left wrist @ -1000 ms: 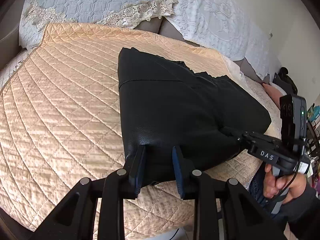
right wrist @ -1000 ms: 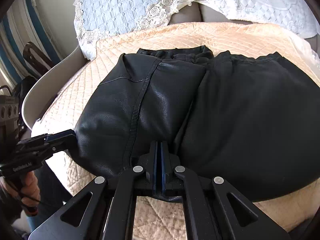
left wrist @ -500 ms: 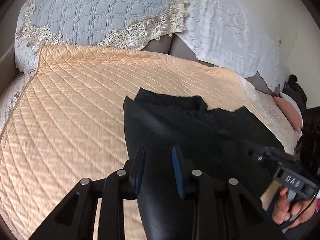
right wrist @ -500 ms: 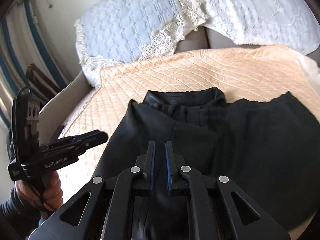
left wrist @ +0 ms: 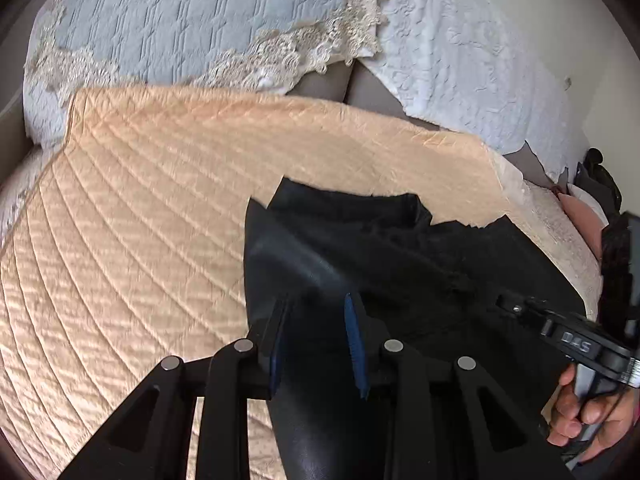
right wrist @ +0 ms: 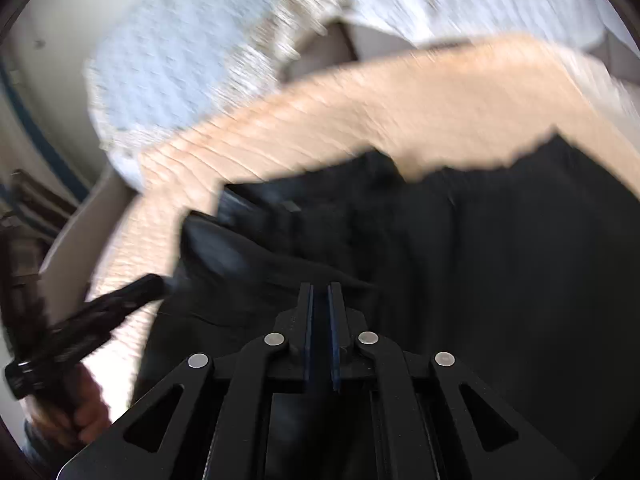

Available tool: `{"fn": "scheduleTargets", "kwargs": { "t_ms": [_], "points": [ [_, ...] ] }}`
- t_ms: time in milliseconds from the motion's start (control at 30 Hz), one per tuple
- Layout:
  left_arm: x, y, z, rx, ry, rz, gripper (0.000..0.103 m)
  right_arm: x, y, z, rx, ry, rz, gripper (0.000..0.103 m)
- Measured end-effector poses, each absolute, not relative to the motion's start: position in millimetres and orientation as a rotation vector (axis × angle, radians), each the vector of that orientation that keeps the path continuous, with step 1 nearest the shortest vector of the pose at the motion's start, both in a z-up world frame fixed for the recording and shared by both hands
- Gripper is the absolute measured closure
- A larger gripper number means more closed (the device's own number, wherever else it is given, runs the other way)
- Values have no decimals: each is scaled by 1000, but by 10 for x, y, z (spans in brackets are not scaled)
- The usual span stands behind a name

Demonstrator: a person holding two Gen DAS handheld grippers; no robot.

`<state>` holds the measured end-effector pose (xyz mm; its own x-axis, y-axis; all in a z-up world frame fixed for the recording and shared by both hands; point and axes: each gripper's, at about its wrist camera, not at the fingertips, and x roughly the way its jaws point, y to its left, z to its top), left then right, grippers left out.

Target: Fold large clothes

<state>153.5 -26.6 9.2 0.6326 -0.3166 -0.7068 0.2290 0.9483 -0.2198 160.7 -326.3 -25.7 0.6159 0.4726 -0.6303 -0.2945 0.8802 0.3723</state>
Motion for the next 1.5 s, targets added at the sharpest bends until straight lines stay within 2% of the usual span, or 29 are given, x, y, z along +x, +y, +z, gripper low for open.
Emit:
{"fn": "scheduleTargets", "kwargs": {
  "t_ms": [67,167,333,533,700,767,1133,1500],
  "points": [
    [1661,-335,9,-106,863,-313,74,1674,-3139,-293,188,802,472,84],
    [1795,-431,-189,-93,949,-305,74,1849,-3061,-592,124,917,441,83],
    [1528,-364,20,-66,901,-296,74,1577,-3201,-420,148,853,453,83],
    [926,-256,246,-49,848,-282,74,874,-3233,-174,120,780,564,83],
    [597,-322,203,-36,864,-291,74,714,-3079,-424,29,824,568,83],
    [588,-401,75,-32,911,-299,74,746,-3112,-539,46,830,553,83],
    [545,-522,12,2,889,-262,74,724,-3225,-622,130,808,534,84],
    [542,-523,-9,-2,885,-253,74,719,-3290,-378,163,769,542,82]
  ]
}}
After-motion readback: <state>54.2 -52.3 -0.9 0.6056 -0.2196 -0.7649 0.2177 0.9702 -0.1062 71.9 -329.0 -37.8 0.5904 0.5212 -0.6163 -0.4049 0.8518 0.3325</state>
